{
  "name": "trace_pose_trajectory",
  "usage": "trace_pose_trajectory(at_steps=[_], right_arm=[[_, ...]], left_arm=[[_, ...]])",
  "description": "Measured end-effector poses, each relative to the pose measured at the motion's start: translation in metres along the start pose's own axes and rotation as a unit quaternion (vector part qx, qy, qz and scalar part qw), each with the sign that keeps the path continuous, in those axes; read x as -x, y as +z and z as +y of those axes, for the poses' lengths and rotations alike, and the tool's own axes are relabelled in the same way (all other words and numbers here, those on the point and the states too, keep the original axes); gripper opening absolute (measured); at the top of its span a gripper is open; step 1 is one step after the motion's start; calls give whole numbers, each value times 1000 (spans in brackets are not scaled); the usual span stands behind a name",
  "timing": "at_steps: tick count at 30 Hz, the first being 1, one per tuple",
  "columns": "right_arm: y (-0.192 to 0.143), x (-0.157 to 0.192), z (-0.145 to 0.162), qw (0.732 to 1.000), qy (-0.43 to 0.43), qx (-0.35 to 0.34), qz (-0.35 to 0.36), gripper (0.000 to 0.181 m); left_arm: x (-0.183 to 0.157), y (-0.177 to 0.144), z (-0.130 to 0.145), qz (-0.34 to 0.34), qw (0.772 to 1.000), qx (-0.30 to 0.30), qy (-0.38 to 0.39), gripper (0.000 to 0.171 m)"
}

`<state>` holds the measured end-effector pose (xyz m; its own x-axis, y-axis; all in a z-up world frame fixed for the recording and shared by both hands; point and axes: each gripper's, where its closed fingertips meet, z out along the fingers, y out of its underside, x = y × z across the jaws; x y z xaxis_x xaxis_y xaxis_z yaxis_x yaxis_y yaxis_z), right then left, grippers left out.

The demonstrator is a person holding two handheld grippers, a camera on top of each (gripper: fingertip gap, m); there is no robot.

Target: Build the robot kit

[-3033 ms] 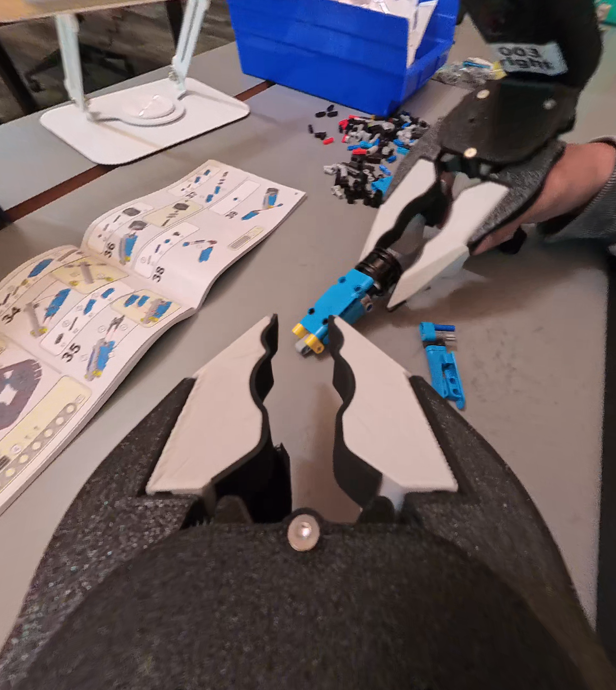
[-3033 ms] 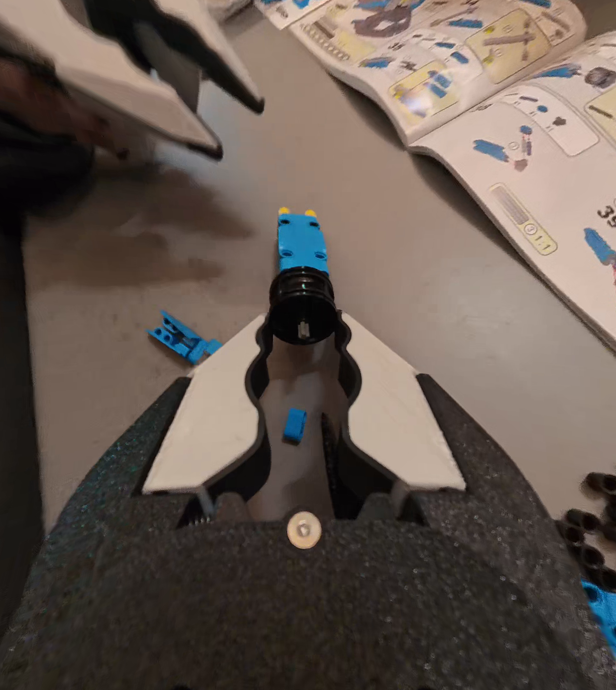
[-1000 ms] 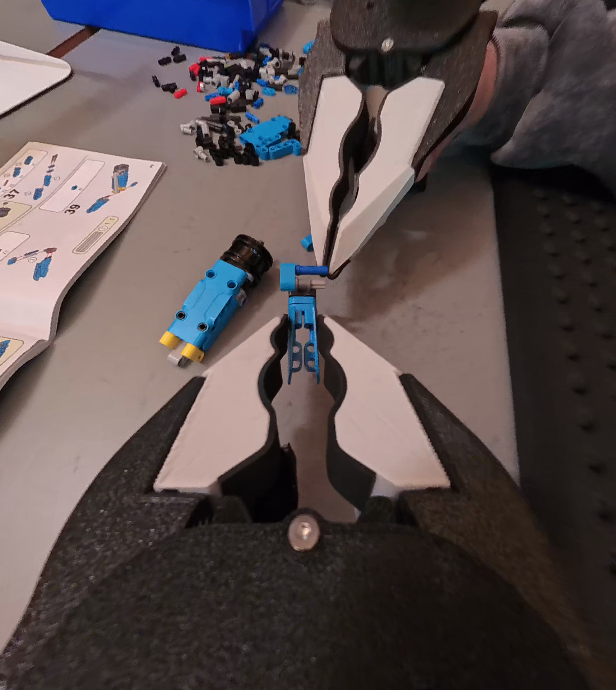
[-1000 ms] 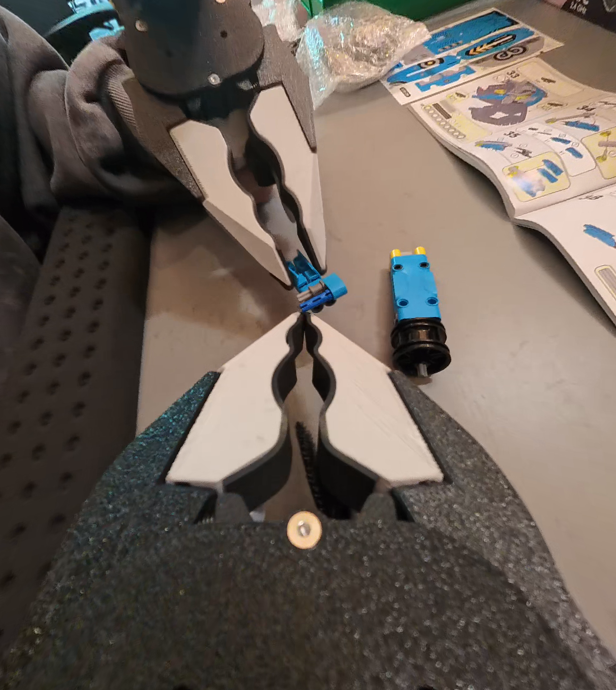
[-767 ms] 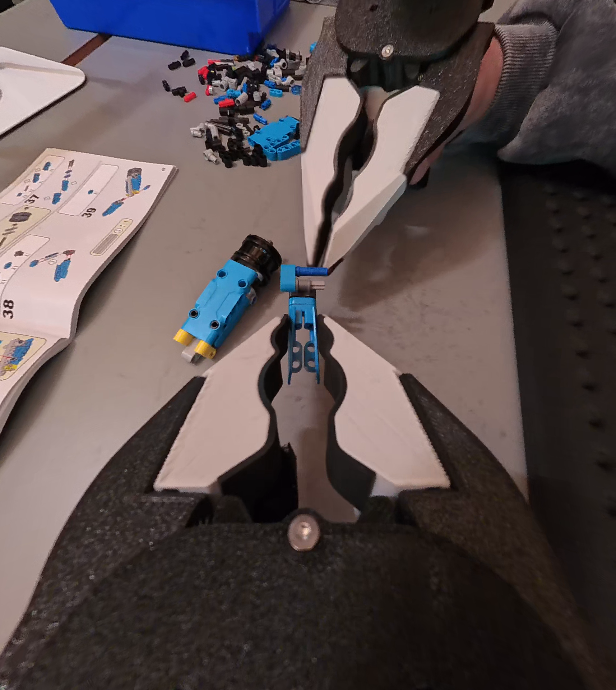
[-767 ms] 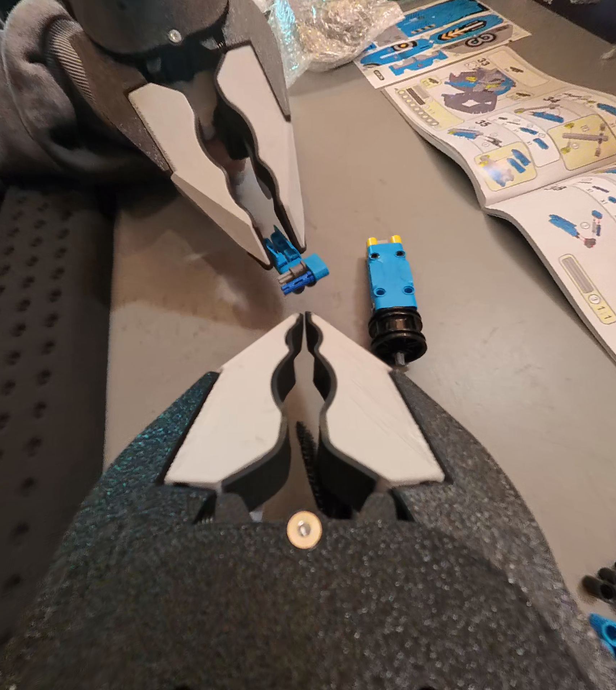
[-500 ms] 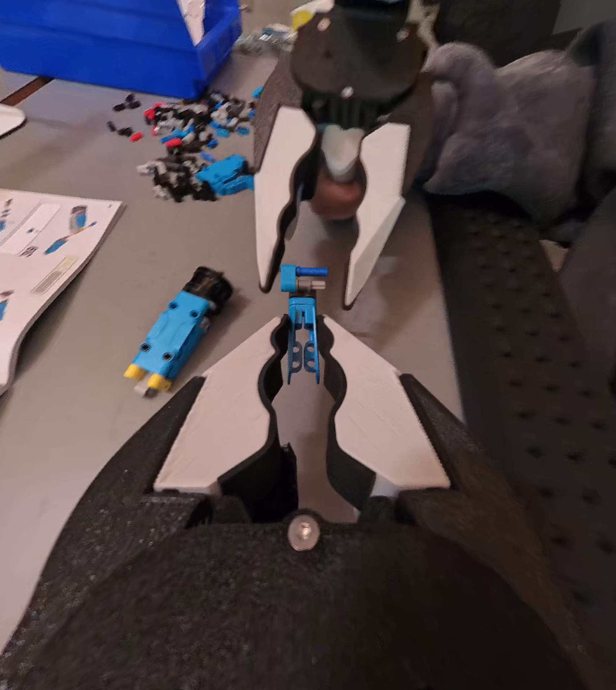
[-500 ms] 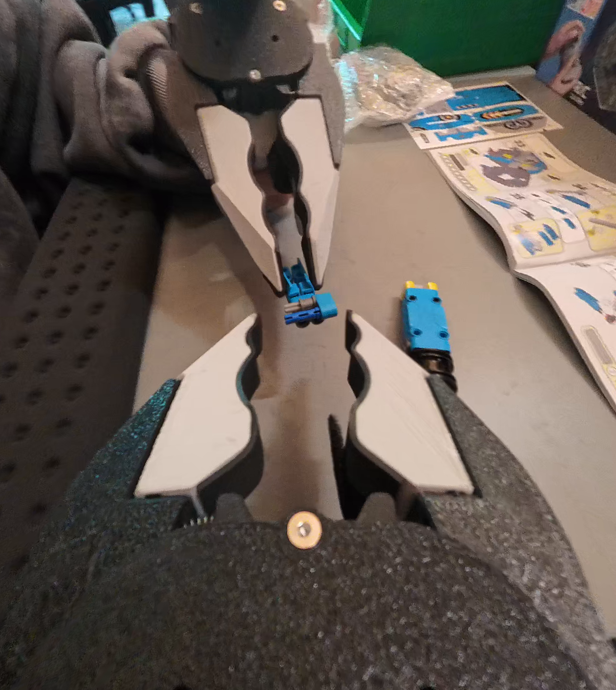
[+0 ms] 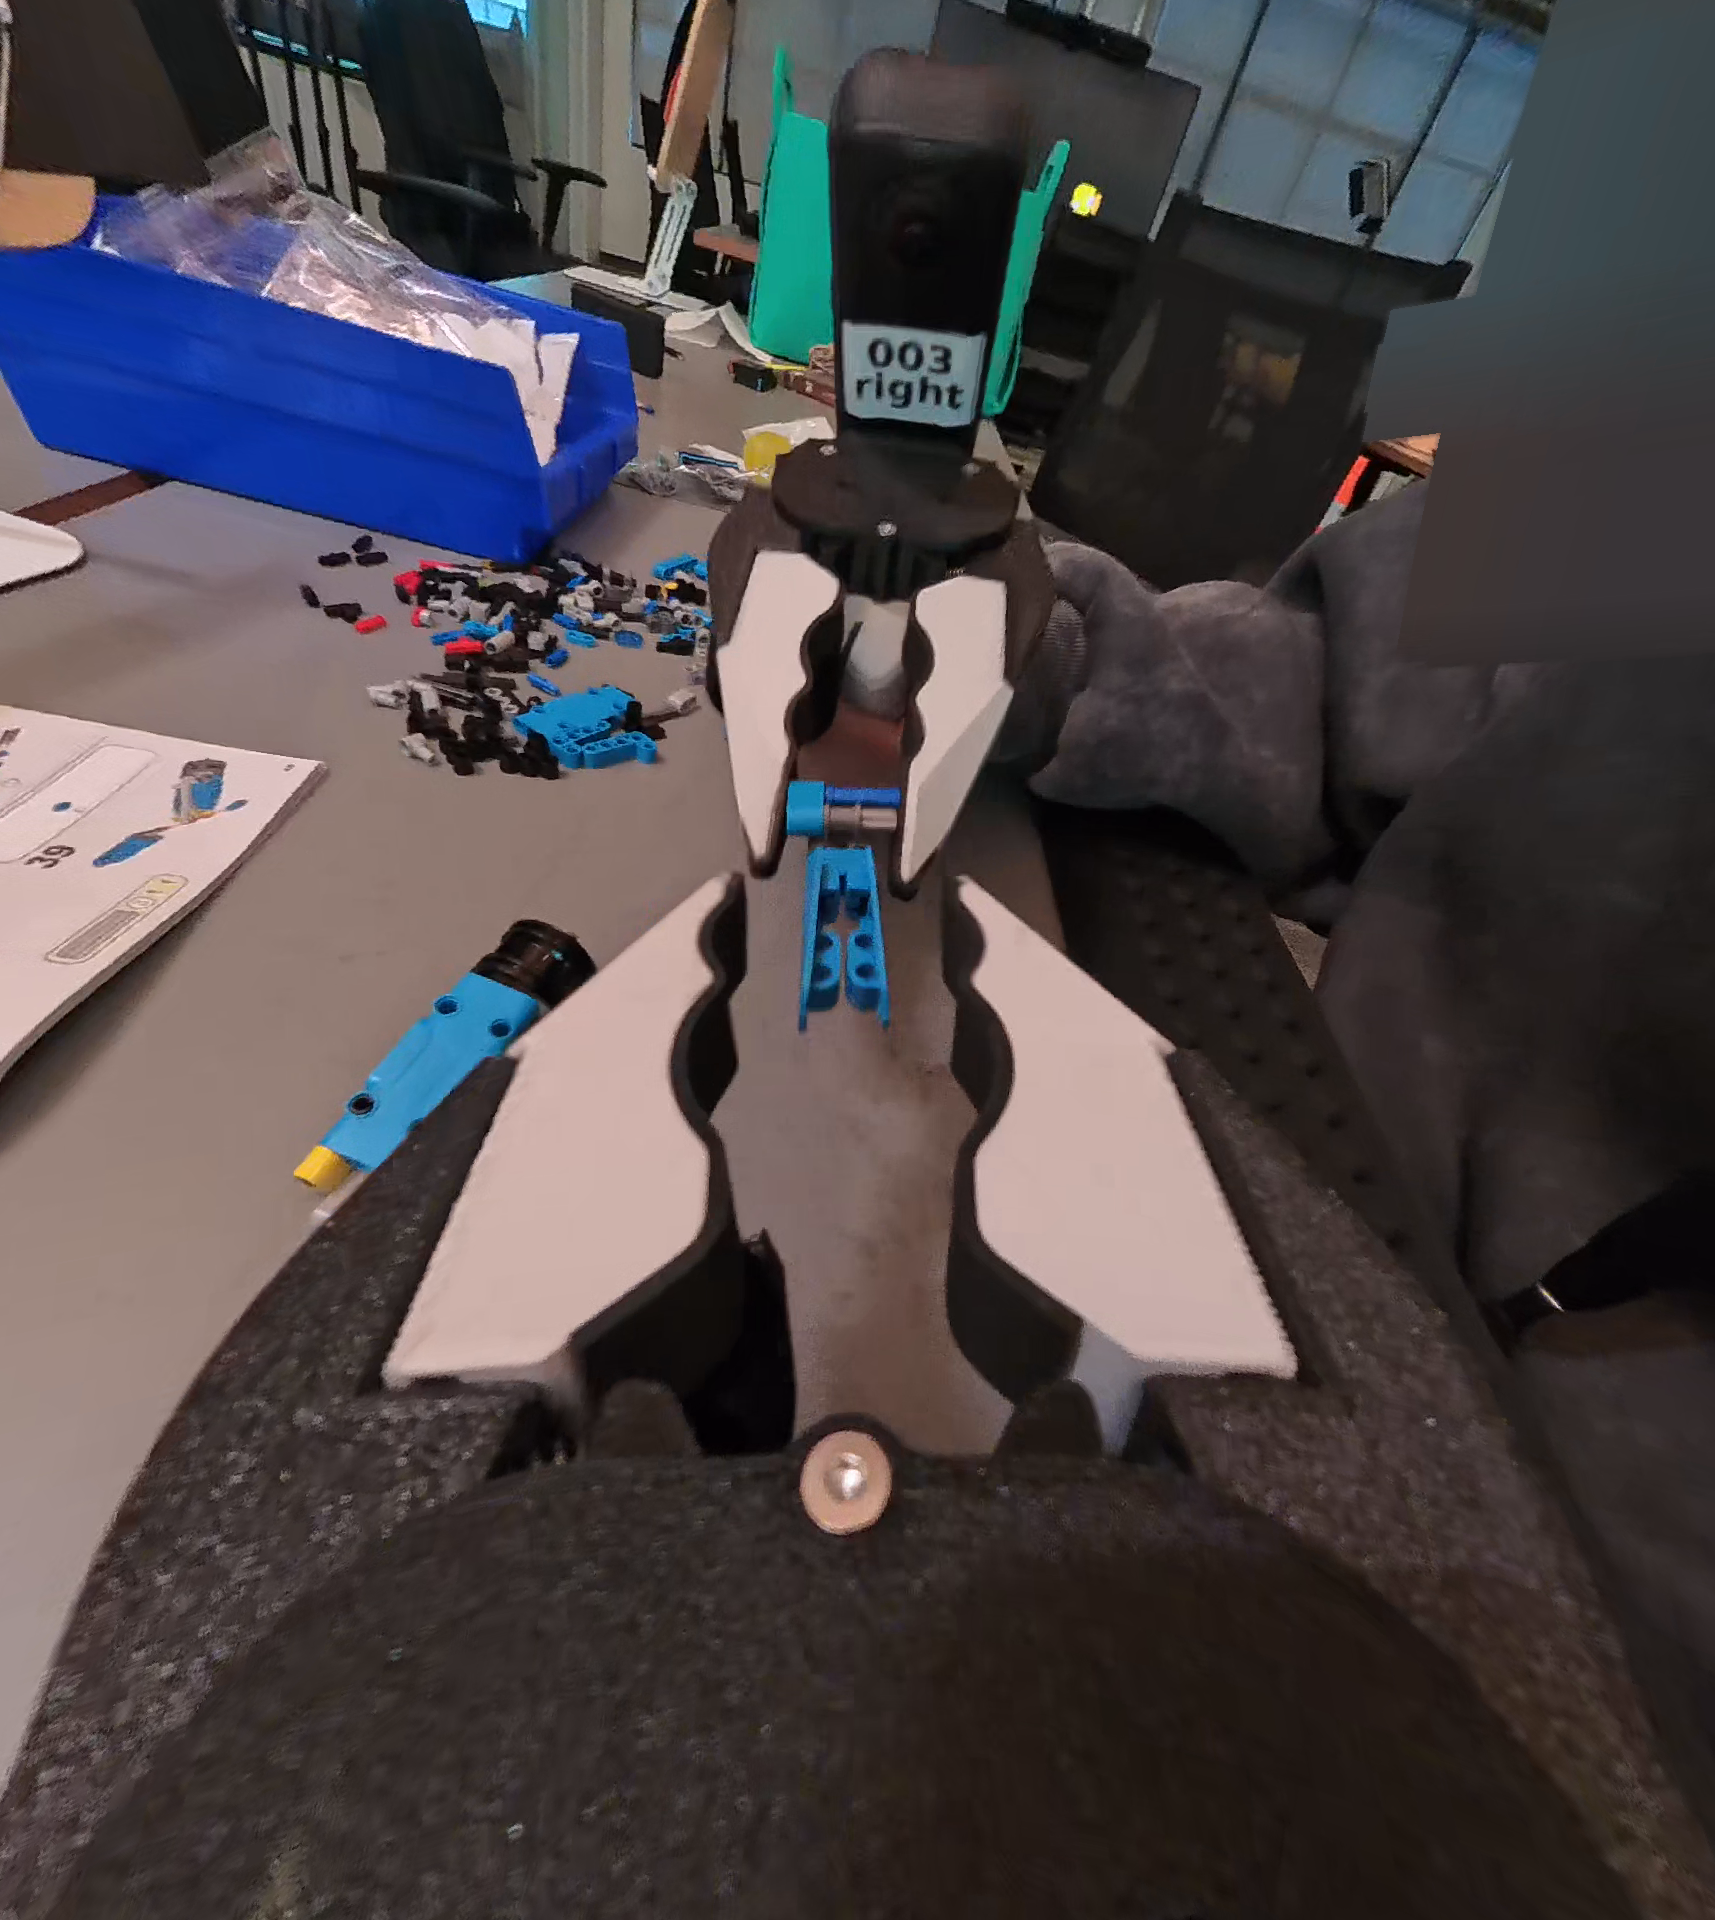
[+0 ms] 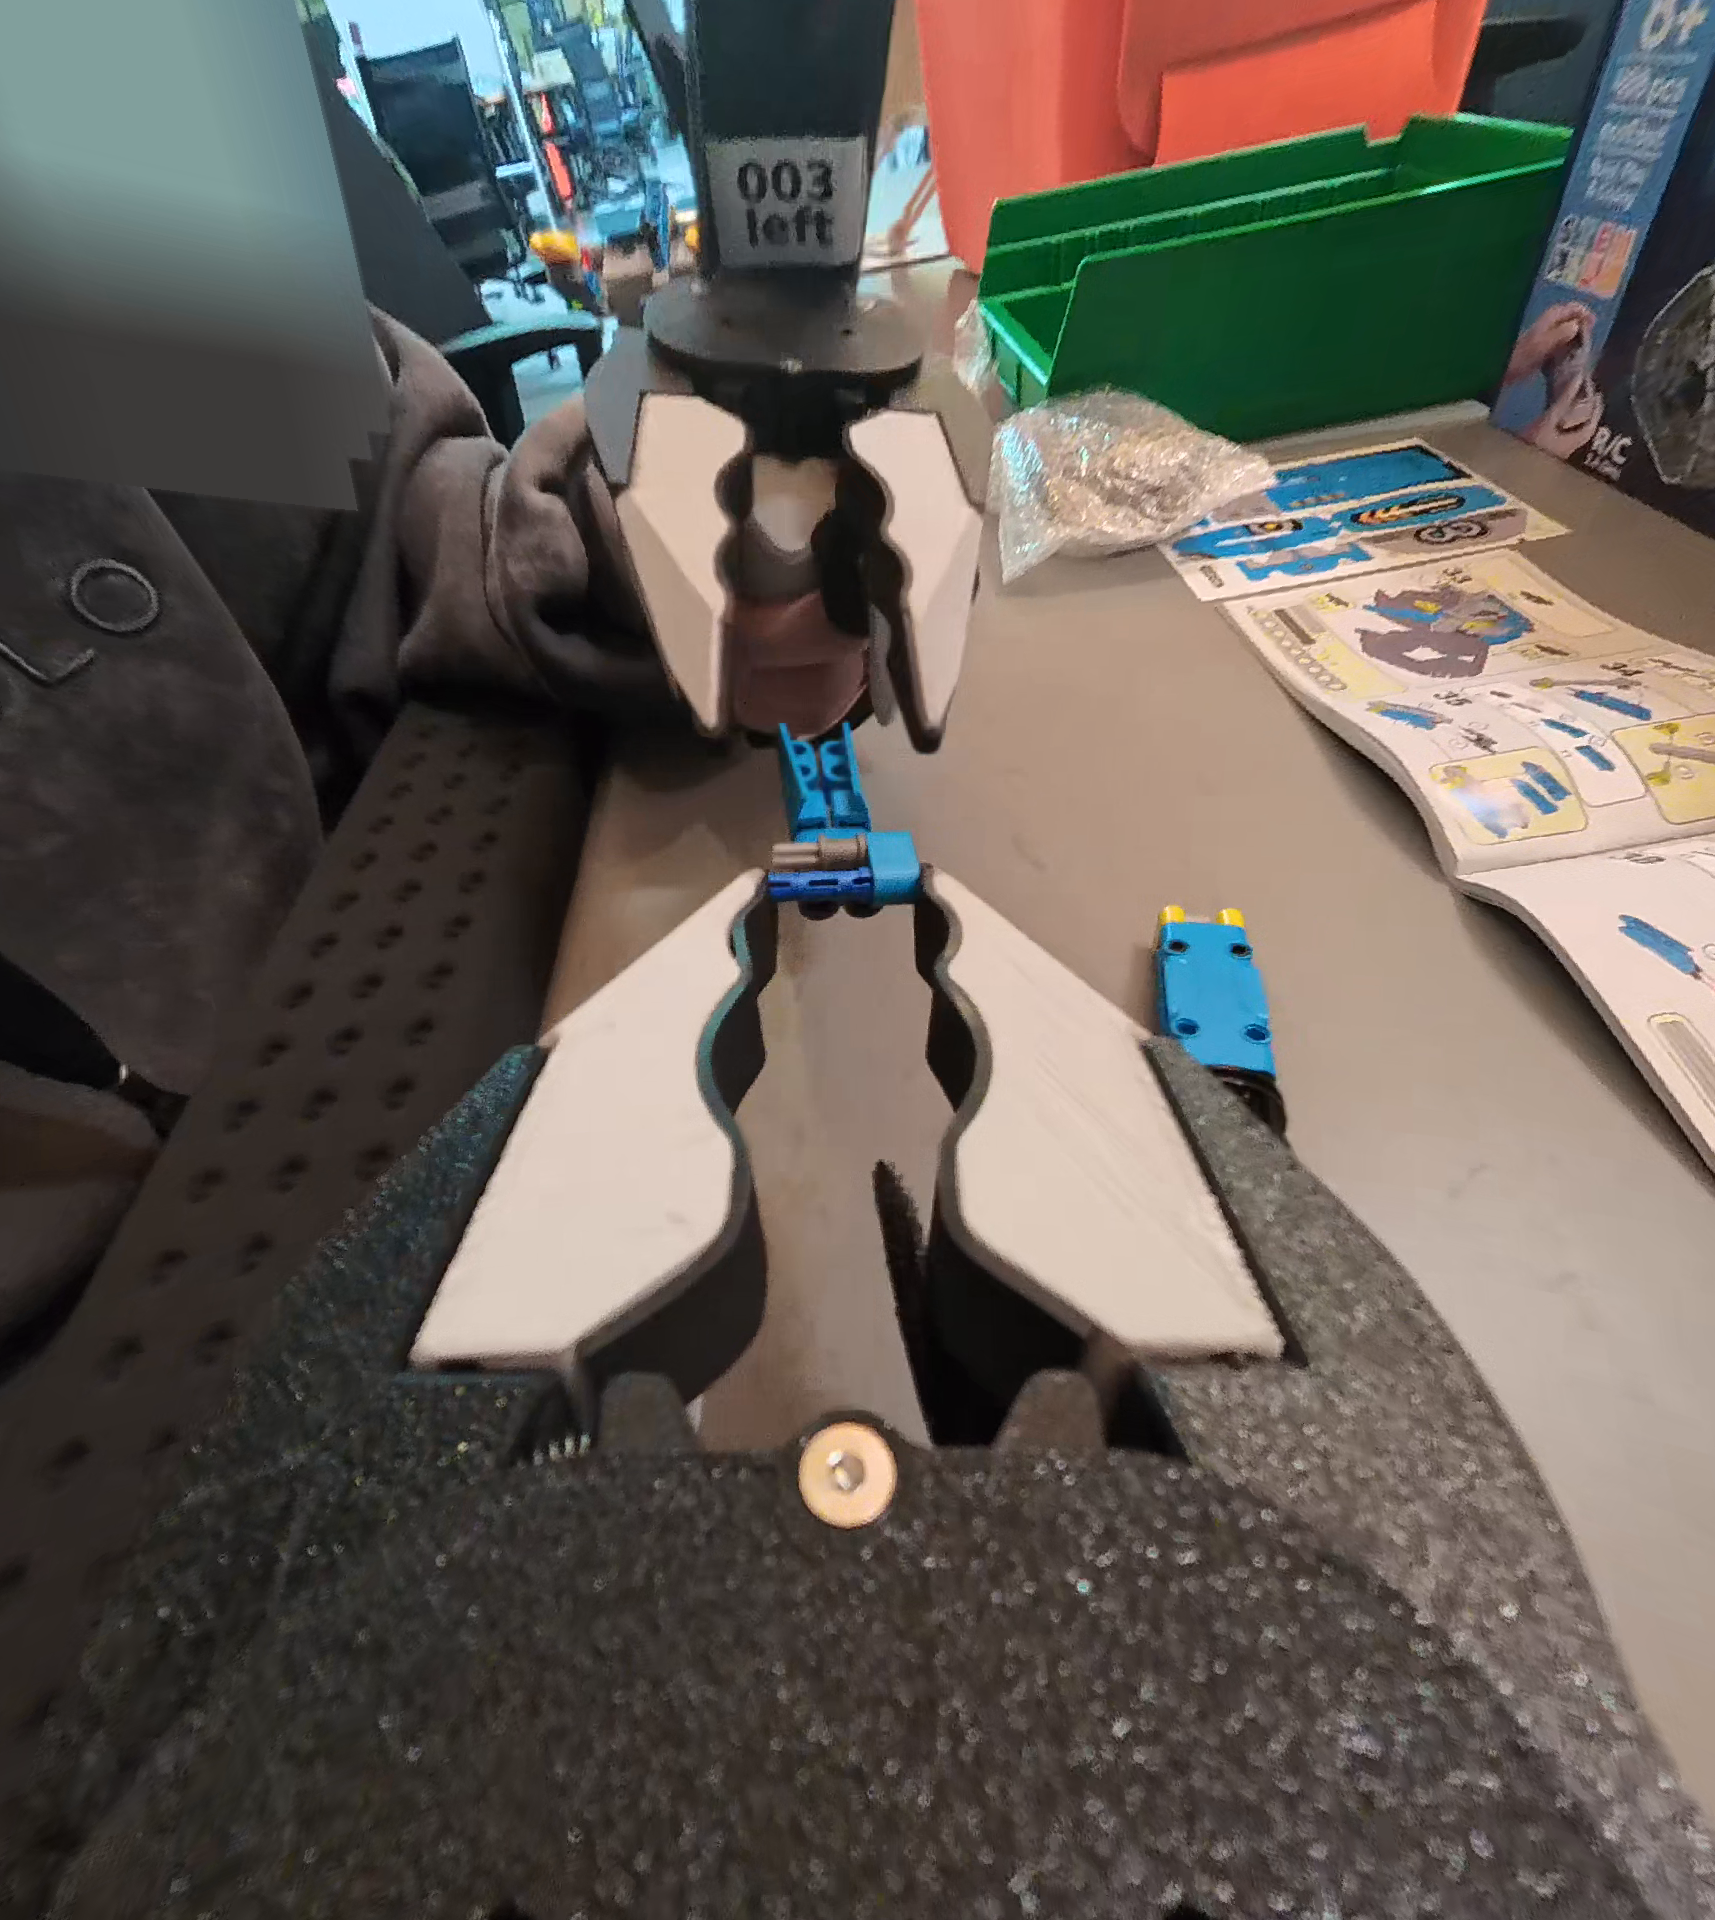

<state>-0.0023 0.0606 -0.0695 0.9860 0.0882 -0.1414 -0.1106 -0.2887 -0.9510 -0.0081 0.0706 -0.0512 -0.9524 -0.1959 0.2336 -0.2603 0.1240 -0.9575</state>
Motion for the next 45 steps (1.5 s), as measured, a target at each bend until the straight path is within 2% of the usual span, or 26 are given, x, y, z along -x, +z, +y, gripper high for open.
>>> trace_pose_trajectory(at_steps=[2,5,9,15,17,25,28,30,33,35,37,39,45], right_arm=[[-4,-5,-6,1000,13,-15,7,26],[-9,-9,-13,999,27,-36,11,25],[-7,-6,-12,999,25,-32,6,26],[-1,-3,-5,1000,25,-15,0,26],[0,-1,-7,1000,24,-18,-4,26],[3,-7,1,999,31,4,14,27],[0,-20,4,998,21,15,55,26],[-5,-33,6,995,27,20,91,26],[-16,-65,17,983,45,42,173,26],[-23,-84,32,970,45,80,224,30],[-29,-97,46,956,33,120,265,36],[-28,-100,54,950,9,147,276,46],[-2,-101,57,953,-34,177,242,55]], left_arm=[[5,1,3,-7,1000,6,-10,43],[4,5,11,0,1000,21,-24,43],[3,8,8,0,1000,5,-24,33],[-3,8,12,24,999,14,-33,25],[-2,9,15,17,999,25,-20,17],[8,5,13,-10,1000,25,-10,15],[20,1,15,-47,998,35,1,15],[40,-5,21,-100,993,59,4,15],[84,-22,40,-220,968,120,23,15],[103,-34,52,-275,947,162,43,15],[109,-38,54,-289,942,166,42,15],[109,-39,52,-285,944,161,36,15],[125,-56,54,-306,934,179,49,15]])
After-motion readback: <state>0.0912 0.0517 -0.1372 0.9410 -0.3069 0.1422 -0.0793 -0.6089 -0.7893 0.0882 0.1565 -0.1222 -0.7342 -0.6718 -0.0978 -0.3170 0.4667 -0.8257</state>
